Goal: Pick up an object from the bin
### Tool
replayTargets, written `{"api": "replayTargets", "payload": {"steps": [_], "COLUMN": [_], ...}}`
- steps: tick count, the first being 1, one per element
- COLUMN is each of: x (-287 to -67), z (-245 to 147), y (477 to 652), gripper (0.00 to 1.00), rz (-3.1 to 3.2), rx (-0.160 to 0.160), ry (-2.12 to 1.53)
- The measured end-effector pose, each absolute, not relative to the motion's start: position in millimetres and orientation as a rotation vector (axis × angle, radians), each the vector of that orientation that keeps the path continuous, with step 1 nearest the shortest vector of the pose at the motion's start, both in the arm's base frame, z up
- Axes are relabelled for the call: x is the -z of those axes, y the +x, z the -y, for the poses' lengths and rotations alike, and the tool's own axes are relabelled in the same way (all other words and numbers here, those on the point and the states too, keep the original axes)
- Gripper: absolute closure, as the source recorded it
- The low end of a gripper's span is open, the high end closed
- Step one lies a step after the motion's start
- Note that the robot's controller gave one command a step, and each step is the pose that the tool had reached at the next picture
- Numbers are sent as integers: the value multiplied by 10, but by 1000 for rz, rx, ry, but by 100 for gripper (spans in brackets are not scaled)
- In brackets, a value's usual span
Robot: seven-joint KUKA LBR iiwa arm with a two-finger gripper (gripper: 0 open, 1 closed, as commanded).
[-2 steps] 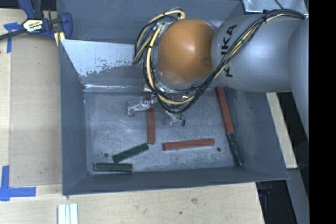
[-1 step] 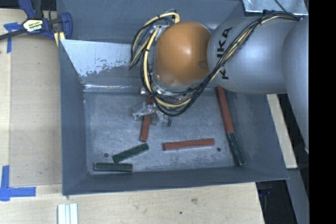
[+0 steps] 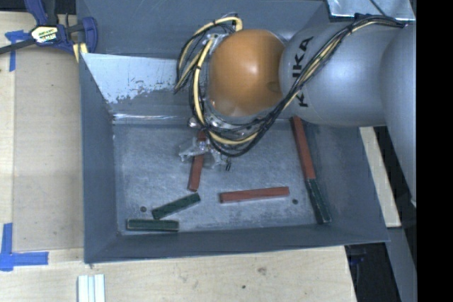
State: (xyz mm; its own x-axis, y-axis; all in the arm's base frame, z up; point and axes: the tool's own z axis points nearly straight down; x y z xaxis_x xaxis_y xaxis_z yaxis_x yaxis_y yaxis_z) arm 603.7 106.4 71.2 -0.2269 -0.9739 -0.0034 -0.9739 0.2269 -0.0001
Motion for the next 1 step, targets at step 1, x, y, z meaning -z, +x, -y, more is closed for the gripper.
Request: {"api": "replayTargets", "payload": {"steps": [1], "x": [-754], "z": [-1063], "y": [6023], "gripper": [100], "rz": [-2460], "rx": [-6], "ry": [-1953]}}
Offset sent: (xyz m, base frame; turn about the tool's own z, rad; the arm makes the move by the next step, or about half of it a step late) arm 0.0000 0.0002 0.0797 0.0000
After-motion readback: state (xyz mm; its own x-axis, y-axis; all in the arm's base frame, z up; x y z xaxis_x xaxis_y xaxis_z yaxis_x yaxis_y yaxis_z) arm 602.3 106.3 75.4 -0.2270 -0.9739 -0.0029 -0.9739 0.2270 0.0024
